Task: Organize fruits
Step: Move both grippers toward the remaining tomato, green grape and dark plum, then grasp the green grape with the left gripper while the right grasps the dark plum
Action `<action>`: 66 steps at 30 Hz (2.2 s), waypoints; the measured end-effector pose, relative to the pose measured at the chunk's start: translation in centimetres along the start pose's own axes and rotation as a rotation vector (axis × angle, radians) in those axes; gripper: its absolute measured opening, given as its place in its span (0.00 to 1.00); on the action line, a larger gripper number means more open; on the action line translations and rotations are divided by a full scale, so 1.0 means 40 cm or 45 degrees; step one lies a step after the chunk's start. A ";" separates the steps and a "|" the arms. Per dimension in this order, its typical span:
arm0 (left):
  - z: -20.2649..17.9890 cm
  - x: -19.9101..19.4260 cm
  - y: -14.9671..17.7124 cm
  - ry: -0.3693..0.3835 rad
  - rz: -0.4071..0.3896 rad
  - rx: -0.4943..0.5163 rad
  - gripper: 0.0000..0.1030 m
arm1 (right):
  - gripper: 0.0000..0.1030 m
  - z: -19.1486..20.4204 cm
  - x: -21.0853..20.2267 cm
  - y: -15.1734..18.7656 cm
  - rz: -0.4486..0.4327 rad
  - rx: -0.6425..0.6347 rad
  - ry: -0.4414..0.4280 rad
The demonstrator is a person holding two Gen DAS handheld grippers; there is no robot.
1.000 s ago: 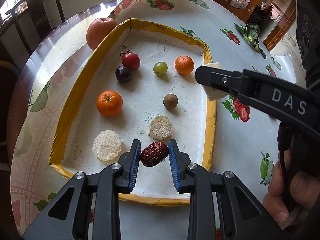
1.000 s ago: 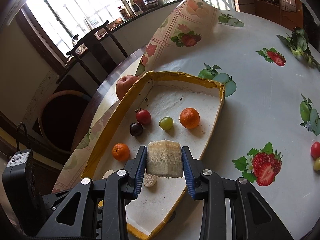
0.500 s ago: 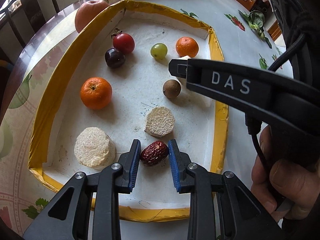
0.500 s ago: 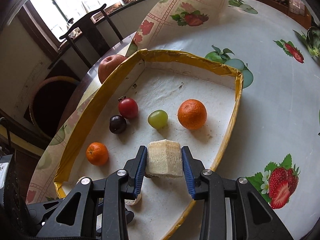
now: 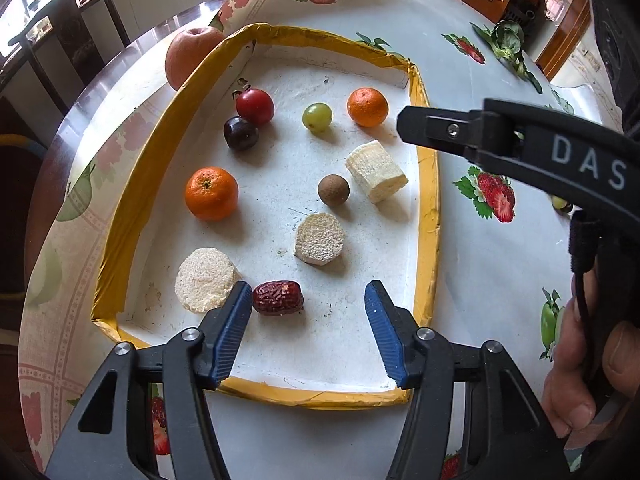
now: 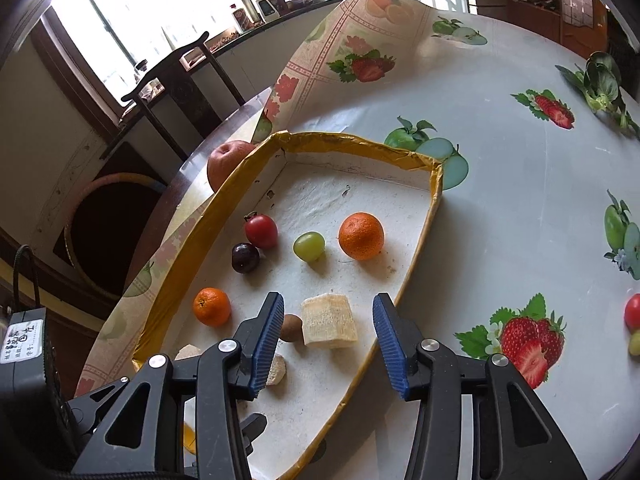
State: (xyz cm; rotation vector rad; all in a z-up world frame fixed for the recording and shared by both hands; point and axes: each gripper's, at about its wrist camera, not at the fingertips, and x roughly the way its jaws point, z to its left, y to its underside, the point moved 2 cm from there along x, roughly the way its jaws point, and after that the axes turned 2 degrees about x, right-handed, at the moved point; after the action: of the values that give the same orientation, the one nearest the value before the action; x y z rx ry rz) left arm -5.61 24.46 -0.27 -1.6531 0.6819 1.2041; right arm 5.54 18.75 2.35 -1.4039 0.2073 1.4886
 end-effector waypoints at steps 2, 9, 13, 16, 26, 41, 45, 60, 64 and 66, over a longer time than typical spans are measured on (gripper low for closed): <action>-0.007 -0.013 0.003 0.005 -0.013 0.007 0.56 | 0.50 -0.012 -0.033 0.008 -0.019 0.018 0.004; -0.047 -0.048 0.009 0.008 -0.043 0.045 0.56 | 0.51 -0.066 -0.131 0.058 -0.060 0.091 0.019; -0.069 -0.063 0.017 0.015 -0.051 0.062 0.56 | 0.51 -0.094 -0.184 0.096 -0.080 0.117 0.032; -0.088 -0.071 0.018 0.021 -0.057 0.074 0.56 | 0.51 -0.120 -0.220 0.130 -0.089 0.144 0.047; -0.162 -0.084 0.026 0.050 -0.061 0.137 0.56 | 0.51 -0.230 -0.302 0.235 -0.096 0.243 0.114; -0.295 -0.063 0.027 0.115 -0.026 0.227 0.56 | 0.51 -0.419 -0.395 0.316 -0.142 0.417 0.241; -0.341 -0.052 0.015 0.149 -0.018 0.249 0.56 | 0.51 -0.466 -0.401 0.319 -0.151 0.453 0.269; -0.495 0.008 -0.052 0.205 0.011 0.332 0.56 | 0.40 -0.644 -0.283 0.194 -0.095 0.341 0.398; -0.522 0.033 -0.077 0.219 0.020 0.331 0.56 | 0.40 -0.658 -0.235 0.152 -0.068 0.285 0.393; -0.539 0.048 -0.092 0.225 0.022 0.332 0.56 | 0.40 -0.665 -0.223 0.136 -0.089 0.282 0.370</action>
State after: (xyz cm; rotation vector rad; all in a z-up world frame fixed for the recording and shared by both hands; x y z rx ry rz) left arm 6.83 6.39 0.78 -1.5459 0.9239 0.9427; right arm 16.47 -7.43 -1.09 -1.4260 0.4843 1.1617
